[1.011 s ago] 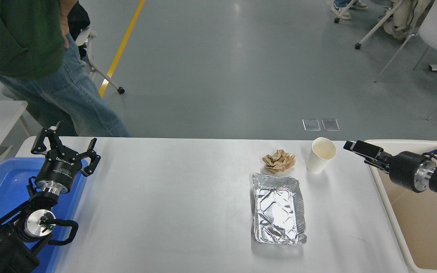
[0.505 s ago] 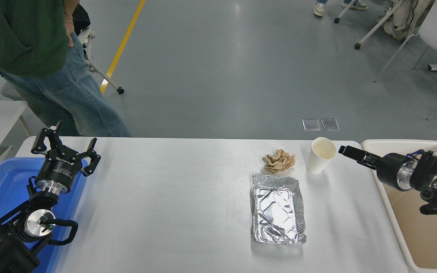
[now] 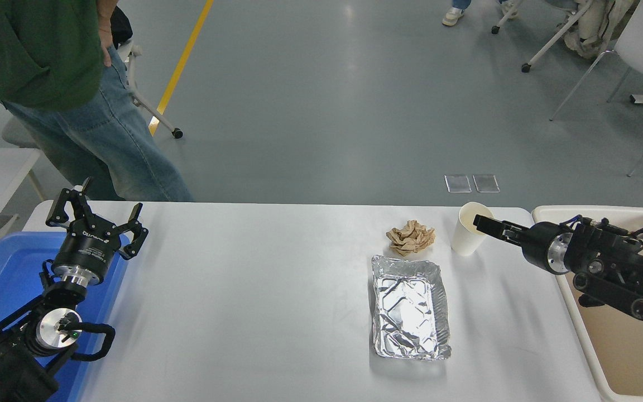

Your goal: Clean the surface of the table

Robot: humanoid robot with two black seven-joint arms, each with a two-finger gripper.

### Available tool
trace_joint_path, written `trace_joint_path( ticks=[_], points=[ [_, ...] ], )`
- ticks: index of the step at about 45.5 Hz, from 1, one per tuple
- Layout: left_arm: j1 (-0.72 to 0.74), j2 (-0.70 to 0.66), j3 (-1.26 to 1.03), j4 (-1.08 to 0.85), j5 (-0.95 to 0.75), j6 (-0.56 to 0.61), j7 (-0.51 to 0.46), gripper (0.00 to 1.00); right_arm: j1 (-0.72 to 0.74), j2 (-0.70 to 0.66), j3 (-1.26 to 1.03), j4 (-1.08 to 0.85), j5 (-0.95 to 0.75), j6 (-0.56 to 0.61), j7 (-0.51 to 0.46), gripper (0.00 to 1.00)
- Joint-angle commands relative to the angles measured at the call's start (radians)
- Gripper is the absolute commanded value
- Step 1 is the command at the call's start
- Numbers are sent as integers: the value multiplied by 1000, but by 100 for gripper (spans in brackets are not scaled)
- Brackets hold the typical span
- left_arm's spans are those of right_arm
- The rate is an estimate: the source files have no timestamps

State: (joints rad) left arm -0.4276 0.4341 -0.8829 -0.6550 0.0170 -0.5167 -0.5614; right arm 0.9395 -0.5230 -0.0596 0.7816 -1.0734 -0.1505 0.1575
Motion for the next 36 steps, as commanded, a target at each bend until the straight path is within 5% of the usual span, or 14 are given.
trace_joint_path(
  ticks=[1, 36],
  points=[
    [0, 0, -1, 0, 0, -2, 0, 99, 21, 70, -29, -99, 1, -9, -1, 99],
    [1, 0, -1, 0, 0, -3, 0, 99, 21, 288, -223, -459, 3, -75, 4, 99]
  ],
)
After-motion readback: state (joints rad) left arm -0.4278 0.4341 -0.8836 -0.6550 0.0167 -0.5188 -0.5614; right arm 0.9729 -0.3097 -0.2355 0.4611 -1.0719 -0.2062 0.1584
